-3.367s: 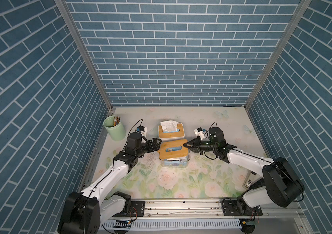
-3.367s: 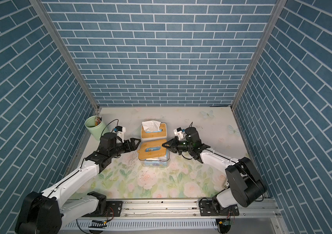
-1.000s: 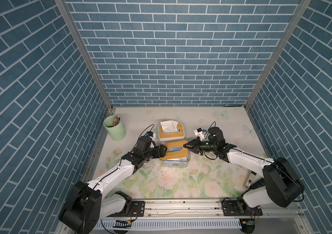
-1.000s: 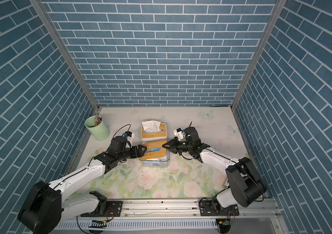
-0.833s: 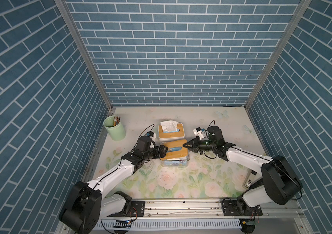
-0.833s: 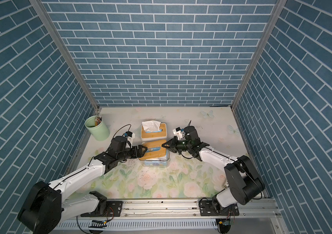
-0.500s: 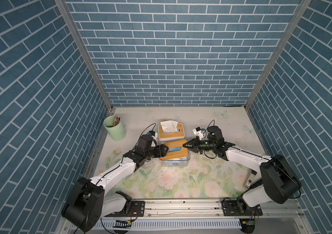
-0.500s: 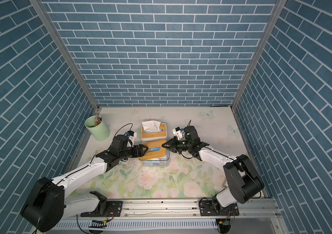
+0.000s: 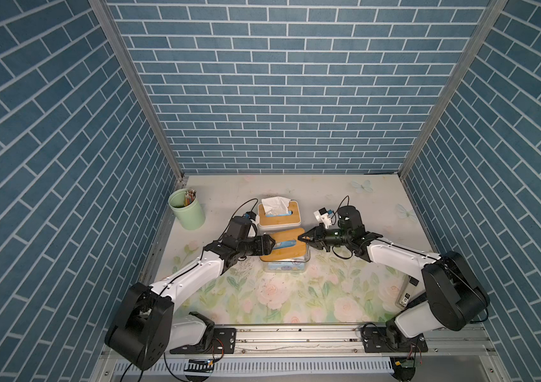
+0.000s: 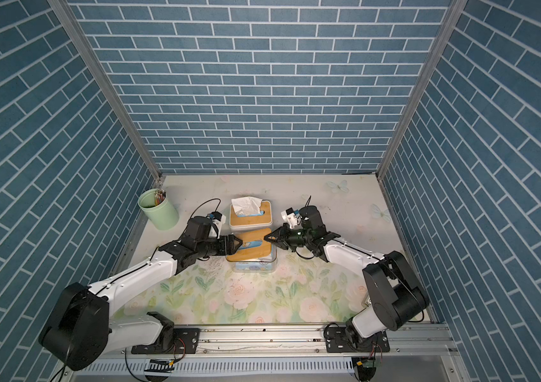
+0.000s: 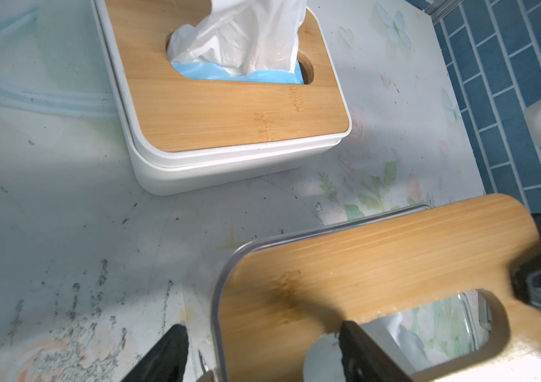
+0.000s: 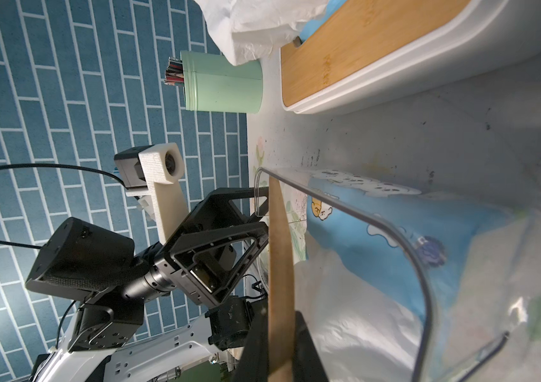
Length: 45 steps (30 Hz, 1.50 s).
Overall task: Put the tissue paper into the tissue box
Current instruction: Close the box lid on the tissue box.
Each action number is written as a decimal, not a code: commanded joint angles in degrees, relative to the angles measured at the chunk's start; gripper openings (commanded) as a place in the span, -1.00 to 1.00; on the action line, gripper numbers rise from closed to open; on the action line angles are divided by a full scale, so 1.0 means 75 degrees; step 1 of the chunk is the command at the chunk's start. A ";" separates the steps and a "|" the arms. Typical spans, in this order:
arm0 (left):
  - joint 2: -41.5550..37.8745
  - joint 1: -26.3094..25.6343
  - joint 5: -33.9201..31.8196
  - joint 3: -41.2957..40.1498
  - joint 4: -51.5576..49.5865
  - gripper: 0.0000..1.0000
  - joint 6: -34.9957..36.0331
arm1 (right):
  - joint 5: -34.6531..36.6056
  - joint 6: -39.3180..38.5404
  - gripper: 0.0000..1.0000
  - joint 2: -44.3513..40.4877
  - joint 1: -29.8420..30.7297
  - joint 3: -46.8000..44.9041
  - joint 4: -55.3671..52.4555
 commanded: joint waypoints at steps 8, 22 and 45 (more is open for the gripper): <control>0.0234 0.0081 0.0283 0.0504 -0.1177 0.57 0.0365 | 0.0150 -0.0764 -0.92 0.0239 0.0066 0.0127 -0.0591; 0.0593 0.0299 0.0527 0.0824 -0.1440 0.33 0.0384 | 0.0179 -0.0952 -0.95 0.0245 0.0054 0.0241 -0.0678; 0.0893 0.0295 0.0025 0.1134 -0.1898 -0.09 0.0286 | 0.0443 -0.1751 -0.49 0.0172 -0.0166 0.0071 -0.1226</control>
